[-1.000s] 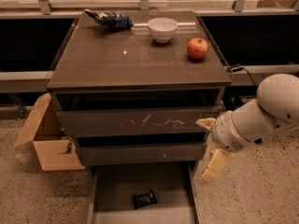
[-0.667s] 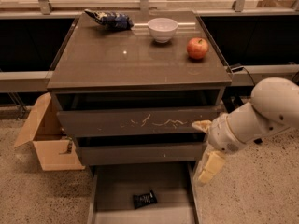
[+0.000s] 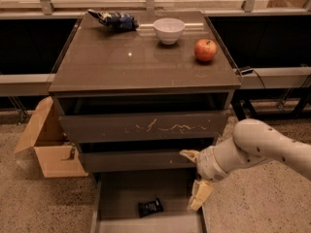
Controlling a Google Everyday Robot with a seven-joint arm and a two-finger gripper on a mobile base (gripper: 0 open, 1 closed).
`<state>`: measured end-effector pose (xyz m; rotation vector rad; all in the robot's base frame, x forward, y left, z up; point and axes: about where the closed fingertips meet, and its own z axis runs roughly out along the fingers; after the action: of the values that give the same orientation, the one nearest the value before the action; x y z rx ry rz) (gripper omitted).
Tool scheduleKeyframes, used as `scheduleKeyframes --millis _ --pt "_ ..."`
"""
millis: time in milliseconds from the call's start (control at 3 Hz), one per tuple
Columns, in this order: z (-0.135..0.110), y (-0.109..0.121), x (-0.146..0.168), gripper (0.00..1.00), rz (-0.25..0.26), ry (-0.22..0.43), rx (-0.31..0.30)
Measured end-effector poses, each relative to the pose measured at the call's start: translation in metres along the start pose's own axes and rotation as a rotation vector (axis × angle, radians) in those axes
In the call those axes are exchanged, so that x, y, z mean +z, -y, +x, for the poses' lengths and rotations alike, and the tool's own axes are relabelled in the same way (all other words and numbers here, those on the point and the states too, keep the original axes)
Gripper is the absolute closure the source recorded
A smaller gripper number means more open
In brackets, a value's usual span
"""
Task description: Pick rxbar blueberry from bottom drawer and place on counter
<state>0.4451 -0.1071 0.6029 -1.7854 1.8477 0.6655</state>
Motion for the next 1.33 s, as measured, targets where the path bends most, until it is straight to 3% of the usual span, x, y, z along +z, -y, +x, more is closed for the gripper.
scheduleKeyframes --millis 333,667,1000,1333 --pt "0.03 -0.003 0.069 0.0 -0.069 0.051 -0.015" --pt "0.048 -0.005 0.105 0.0 -0.111 0.068 -0.014" --pt "0.071 -0.01 0.16 0.0 -0.189 0.109 0.021" --pt "0.071 -0.01 0.16 0.0 -0.189 0.109 0.021"
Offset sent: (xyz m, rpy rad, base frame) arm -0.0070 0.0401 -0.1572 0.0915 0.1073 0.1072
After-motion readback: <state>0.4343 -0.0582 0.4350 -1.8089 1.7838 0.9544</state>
